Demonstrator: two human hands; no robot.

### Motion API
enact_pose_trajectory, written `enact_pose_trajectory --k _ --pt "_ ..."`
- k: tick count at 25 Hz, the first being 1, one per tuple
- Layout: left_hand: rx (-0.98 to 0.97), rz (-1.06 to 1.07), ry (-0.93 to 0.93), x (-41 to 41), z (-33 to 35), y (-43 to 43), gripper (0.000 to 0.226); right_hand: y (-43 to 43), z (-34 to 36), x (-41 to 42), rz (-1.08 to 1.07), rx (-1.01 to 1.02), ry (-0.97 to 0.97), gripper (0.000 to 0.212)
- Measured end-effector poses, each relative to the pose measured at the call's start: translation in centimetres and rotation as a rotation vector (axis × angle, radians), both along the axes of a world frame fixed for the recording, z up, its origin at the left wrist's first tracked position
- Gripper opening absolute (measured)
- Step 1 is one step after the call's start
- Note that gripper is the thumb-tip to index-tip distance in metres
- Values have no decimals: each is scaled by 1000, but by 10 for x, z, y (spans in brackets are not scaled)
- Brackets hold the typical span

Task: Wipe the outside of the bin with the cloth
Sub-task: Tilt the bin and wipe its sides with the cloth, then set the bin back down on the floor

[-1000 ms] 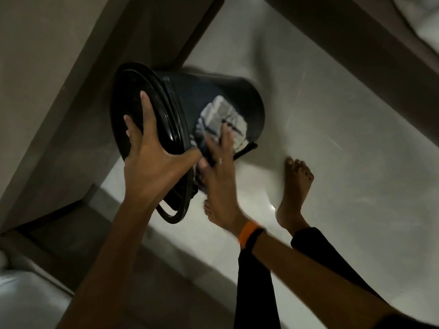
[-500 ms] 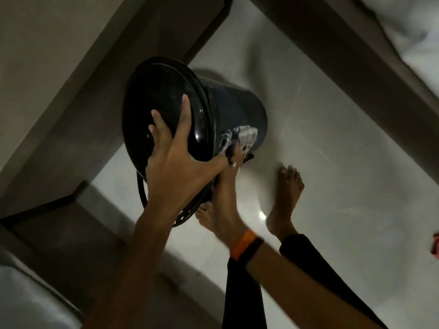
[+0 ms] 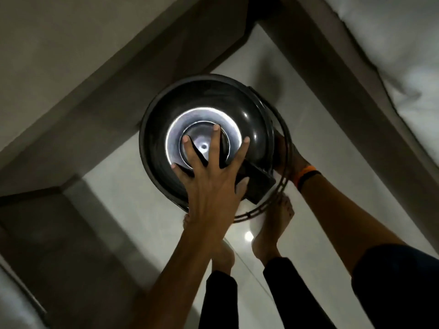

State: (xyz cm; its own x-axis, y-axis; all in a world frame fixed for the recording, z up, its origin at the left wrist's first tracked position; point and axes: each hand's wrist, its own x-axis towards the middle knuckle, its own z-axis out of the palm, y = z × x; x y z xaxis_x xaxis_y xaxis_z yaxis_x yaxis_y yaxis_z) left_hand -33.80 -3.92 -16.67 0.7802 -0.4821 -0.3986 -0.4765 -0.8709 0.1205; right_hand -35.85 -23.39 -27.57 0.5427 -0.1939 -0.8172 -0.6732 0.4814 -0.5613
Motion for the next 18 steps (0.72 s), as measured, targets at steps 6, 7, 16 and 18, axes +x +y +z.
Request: enact_pose_trajectory --k 6,7,16,18 --pt "61 40 2 12 -10 1 85 -16 2 12 78 96 30 37" --pt "67 35 18 11 -9 1 85 -19 2 15 107 82 47 32" --pt "-125 172 54 46 20 34 69 -52 59 90 238 -504 -104 39" --pt "-187 256 -33 76 37 52 64 -49 101 124 310 -650 -204 40"
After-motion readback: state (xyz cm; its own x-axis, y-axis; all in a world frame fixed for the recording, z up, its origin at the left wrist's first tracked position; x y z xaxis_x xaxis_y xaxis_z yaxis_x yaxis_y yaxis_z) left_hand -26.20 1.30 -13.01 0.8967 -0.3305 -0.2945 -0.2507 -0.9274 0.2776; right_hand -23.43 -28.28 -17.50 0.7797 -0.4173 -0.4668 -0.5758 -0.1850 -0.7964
